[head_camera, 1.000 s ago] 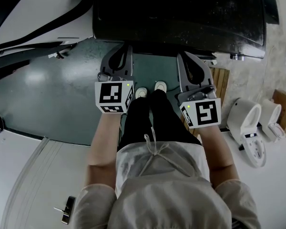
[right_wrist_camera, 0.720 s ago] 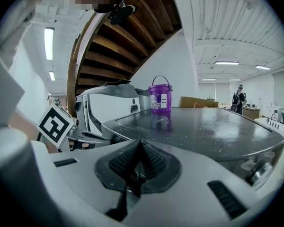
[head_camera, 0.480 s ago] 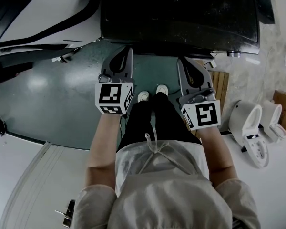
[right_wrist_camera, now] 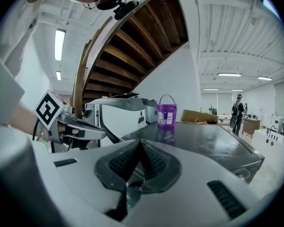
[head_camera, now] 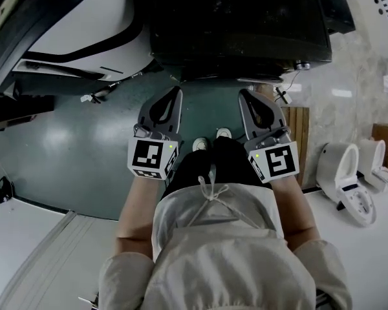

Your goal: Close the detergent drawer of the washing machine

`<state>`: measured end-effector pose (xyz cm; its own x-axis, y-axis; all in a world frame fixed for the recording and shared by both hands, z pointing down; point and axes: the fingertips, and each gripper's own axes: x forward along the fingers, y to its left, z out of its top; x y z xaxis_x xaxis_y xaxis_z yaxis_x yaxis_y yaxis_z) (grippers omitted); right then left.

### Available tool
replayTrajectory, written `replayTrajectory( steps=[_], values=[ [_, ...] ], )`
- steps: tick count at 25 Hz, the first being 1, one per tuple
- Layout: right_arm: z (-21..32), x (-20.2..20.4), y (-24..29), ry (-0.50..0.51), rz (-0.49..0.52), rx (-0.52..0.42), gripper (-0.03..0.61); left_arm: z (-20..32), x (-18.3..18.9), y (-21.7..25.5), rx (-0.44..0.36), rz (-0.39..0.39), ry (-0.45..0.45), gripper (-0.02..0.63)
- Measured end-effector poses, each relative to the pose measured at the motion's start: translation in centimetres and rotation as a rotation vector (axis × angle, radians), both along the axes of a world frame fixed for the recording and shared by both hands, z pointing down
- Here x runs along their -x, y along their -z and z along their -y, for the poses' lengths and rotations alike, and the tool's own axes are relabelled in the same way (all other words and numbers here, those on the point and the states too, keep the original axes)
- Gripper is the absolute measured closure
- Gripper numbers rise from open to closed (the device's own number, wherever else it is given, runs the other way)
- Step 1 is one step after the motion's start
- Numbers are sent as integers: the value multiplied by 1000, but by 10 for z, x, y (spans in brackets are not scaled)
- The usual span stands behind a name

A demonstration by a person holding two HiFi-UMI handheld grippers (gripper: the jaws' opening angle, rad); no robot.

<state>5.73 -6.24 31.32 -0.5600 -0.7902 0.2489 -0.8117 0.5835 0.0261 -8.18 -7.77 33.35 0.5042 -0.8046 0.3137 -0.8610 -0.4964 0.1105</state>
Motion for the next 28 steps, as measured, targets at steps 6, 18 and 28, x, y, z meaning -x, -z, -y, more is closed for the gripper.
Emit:
replayTrajectory(
  steps=[6, 18, 28],
  values=[
    [-41, 6, 48, -8, -14, -64, 572, -41, 4, 70, -124, -12, -37, 594],
    [-92, 11, 117, -13, 21, -173, 572, -102, 19, 142, -219, -14, -87, 594],
    [-105, 9, 126, 9, 46, -184, 575, -118, 17, 158, -256, -16, -76, 594]
  ],
)
